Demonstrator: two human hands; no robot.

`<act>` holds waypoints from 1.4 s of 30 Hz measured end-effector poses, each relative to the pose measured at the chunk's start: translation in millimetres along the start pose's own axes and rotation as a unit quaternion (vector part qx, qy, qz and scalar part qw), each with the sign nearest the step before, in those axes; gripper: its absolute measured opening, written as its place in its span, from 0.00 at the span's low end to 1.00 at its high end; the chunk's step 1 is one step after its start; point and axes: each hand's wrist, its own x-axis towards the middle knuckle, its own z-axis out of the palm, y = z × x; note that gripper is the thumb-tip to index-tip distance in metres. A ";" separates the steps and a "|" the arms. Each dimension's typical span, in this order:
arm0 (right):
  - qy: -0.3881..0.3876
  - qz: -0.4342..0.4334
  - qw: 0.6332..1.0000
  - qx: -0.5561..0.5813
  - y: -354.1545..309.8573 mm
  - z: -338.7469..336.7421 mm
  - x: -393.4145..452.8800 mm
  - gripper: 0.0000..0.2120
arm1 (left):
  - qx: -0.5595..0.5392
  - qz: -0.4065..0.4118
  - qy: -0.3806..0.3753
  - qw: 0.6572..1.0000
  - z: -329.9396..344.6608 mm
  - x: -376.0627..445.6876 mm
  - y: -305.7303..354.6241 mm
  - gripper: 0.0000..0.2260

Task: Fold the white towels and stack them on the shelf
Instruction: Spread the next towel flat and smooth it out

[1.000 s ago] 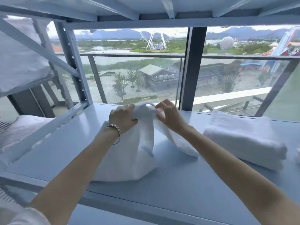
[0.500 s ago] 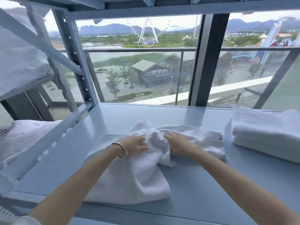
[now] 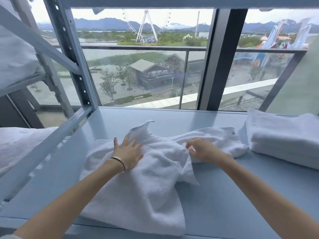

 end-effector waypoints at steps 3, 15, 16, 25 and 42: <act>-0.014 -0.006 0.996 0.092 -28.2 4.7 -2.0 0.13 | -0.179 0.044 -0.072 0.980 -5.7 -4.9 19.6 0.32; 0.102 -0.123 0.984 0.084 -50.3 8.9 -16.0 0.19 | 0.050 0.085 -0.051 0.994 -24.3 18.6 -12.3 0.23; 0.080 -0.090 0.993 0.020 -39.9 8.0 -15.3 0.24 | 0.086 0.041 -0.047 0.994 -27.9 19.8 -11.7 0.23; -0.035 0.059 0.989 -0.132 -1.2 26.5 -39.6 0.20 | -0.084 0.038 0.040 0.995 -24.4 -1.0 73.3 0.23; -0.024 -0.212 0.976 0.037 -96.9 0.2 -9.0 0.24 | -0.310 -0.080 0.219 0.922 -22.3 -4.2 -52.4 0.21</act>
